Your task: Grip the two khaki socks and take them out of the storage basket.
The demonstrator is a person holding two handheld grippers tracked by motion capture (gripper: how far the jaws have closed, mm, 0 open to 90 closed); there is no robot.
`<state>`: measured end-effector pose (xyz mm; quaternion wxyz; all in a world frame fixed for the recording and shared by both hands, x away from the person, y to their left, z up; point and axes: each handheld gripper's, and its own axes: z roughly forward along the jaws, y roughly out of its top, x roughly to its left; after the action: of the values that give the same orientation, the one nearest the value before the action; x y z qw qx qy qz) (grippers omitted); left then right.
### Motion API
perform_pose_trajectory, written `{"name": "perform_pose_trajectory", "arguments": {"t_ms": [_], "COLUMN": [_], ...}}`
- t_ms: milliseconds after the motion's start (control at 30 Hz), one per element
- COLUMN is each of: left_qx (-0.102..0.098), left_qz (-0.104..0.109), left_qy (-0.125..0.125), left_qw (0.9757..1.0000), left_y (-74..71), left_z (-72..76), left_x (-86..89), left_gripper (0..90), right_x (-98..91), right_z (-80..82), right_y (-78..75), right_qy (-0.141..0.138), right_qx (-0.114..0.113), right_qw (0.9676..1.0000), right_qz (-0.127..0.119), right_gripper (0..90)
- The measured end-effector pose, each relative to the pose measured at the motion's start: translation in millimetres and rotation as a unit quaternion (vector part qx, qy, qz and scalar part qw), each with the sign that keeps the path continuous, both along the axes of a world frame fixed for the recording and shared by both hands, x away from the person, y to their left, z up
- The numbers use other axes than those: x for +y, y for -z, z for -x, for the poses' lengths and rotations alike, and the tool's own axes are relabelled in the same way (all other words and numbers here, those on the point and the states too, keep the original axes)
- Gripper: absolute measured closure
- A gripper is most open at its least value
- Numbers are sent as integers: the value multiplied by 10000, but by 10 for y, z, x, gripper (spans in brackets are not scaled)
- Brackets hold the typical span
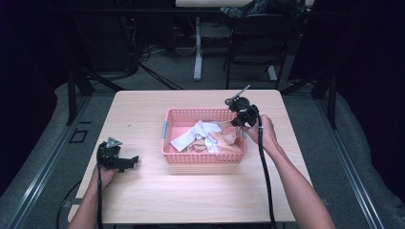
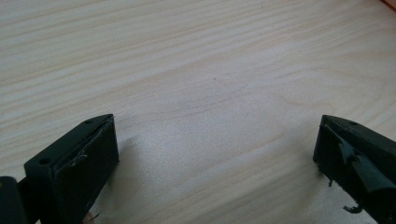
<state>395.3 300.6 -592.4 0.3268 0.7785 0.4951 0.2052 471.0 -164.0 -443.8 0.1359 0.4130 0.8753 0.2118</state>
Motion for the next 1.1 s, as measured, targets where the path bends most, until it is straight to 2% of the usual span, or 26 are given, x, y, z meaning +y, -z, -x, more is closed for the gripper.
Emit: {"name": "perform_pose_trajectory", "arguments": {"t_ms": [67, 500, 667, 1100], "left_qx": [0, 1, -1, 1], "left_qz": [3, 0, 1, 3], "left_qy": [-1, 0, 0, -1], "left_qw": [10000, 10000, 10000, 10000], "left_y": [0, 0, 0, 0], "left_z": [0, 0, -1, 0], "left_x": [0, 0, 0, 0], "left_gripper": [0, 0, 0, 0], "right_x": [-4, -10, -25, -59], "right_z": [0, 17, 22, 34], "right_y": [-55, -351, -429, -743], "right_qy": [-13, 18, 52, 62], "right_qx": [44, -225, -282, -540], "right_qw": [9999, 9991, 9987, 9970], "right_qz": [-89, -355, -420, -549], "right_gripper": [877, 877, 877, 878]}}
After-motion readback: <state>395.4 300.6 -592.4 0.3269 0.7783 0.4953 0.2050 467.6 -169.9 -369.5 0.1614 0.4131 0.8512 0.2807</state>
